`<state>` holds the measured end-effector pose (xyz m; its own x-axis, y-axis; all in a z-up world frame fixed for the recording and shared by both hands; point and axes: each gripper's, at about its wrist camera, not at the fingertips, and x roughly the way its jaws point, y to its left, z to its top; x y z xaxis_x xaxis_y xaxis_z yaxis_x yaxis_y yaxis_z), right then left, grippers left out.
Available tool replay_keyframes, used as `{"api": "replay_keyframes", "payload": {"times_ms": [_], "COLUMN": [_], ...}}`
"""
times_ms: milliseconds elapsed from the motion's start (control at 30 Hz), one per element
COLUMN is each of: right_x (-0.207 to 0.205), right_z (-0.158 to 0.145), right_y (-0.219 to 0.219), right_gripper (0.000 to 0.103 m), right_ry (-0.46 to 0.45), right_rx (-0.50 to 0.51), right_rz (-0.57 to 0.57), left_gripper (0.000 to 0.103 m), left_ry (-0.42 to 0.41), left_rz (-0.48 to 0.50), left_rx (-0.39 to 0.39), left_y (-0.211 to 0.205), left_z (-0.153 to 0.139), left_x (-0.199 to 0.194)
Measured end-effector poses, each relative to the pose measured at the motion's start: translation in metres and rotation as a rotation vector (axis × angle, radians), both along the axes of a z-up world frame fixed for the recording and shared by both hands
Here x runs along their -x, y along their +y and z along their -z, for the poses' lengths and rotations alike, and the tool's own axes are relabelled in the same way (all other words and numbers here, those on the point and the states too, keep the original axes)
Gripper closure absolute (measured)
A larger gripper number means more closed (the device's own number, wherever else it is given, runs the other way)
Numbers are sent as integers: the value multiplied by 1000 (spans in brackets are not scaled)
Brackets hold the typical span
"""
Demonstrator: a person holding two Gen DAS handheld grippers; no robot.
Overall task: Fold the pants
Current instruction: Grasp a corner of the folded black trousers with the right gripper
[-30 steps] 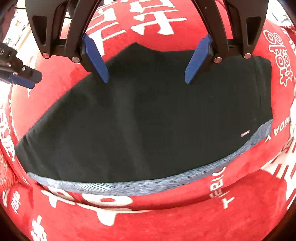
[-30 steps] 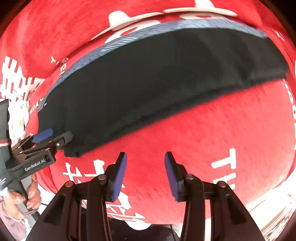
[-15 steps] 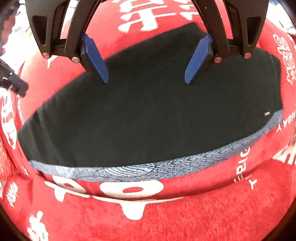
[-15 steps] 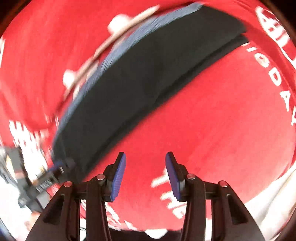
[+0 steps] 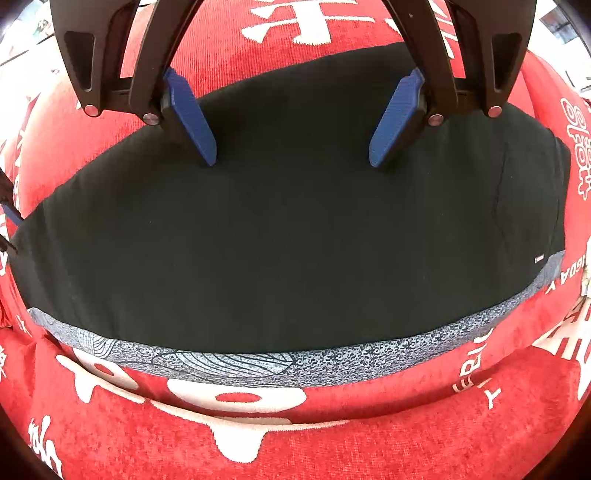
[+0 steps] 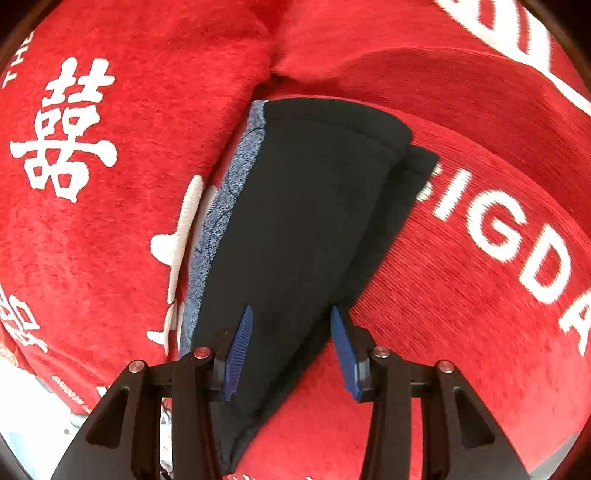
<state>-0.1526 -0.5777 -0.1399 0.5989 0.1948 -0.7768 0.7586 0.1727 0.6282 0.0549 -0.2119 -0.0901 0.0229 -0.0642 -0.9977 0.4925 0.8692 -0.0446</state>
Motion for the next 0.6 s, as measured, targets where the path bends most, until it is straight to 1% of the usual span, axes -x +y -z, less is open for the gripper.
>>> {"api": "replay_keyframes", "payload": {"times_ms": [33,67,100,167,267,333,367,400,467,500,567,600], "right_x": [-2,-3,-4,4,8,11,14,17,20,24,24,27], "right_z": [1,0,-2,-11,-26,-16,-8,-4,-10,-14,-17,-19], "right_y": [-2,-1,-2,-5,1,2,2,0,2,4,12,18], "right_gripper": [65,83,94,95,95,95,95,96,95,88,82,82], "right_ry": [18,31,30,16,26,99,121,100,104,123,158,157], "right_rx": [3,5,8,23,89,109,100,90,99,107,85,64], "right_rz": [-18,-31,-37,-43,-94,-124,-129,-114,-108,-110,-121,-128], "left_gripper": [17,17,17,17,17,17,17,17,17,17,17,17], "left_ry": [-1,-2,-2,0,1,-3,-4,-2,3,2,-3,-6], "left_rz": [-3,-5,-5,-5,-1,4,6,7,9,15,34,50], "left_rx": [-1,-2,-3,-5,-3,-4,-5,-6,-11,-20,-42,-51], "left_y": [-1,-1,-1,-4,-3,-2,-2,-1,-2,-4,-8,-12], "left_z": [0,0,0,1,2,3,3,3,2,0,-3,-7], "left_x": [2,2,3,3,4,1,2,1,1,1,1,2]}}
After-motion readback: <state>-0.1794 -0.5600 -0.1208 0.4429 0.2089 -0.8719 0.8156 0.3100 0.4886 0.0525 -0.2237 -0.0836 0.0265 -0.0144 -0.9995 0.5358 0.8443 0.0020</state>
